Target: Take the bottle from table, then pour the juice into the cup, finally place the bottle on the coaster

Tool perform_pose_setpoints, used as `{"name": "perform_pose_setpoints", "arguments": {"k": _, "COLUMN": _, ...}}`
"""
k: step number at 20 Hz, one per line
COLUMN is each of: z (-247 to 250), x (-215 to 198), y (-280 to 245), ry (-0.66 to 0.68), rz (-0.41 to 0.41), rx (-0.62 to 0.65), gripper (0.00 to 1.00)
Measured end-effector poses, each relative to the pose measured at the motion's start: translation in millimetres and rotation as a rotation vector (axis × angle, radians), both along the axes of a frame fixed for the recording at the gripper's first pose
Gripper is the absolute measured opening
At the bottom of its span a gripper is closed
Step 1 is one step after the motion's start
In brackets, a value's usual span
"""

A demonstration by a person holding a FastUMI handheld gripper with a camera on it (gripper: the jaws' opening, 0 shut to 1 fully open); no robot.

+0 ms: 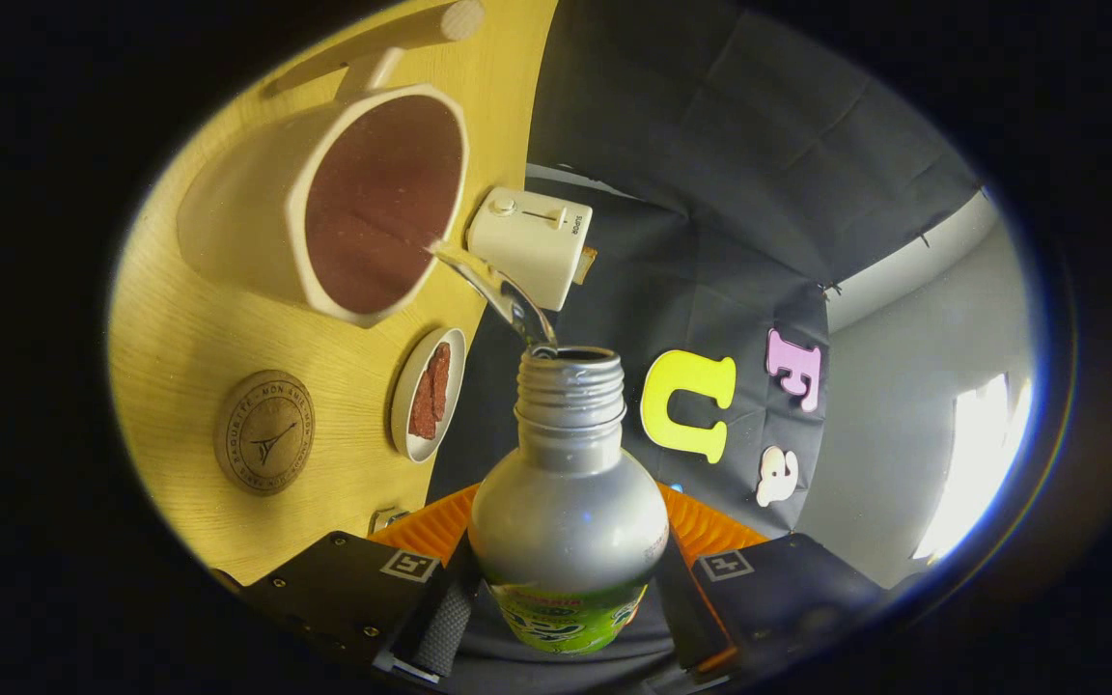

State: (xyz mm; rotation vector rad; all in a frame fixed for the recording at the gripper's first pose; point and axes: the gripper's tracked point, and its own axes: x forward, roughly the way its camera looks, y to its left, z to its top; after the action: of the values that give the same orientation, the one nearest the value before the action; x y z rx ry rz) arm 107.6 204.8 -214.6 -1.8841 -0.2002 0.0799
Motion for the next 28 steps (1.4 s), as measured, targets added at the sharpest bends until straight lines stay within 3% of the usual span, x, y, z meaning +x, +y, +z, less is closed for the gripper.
{"name": "perform_pose_setpoints", "arguments": {"k": 28, "z": 26, "x": 0, "y": -5, "ry": -0.098, "rz": 0.024, "rx": -0.183, "gripper": 0.82}}
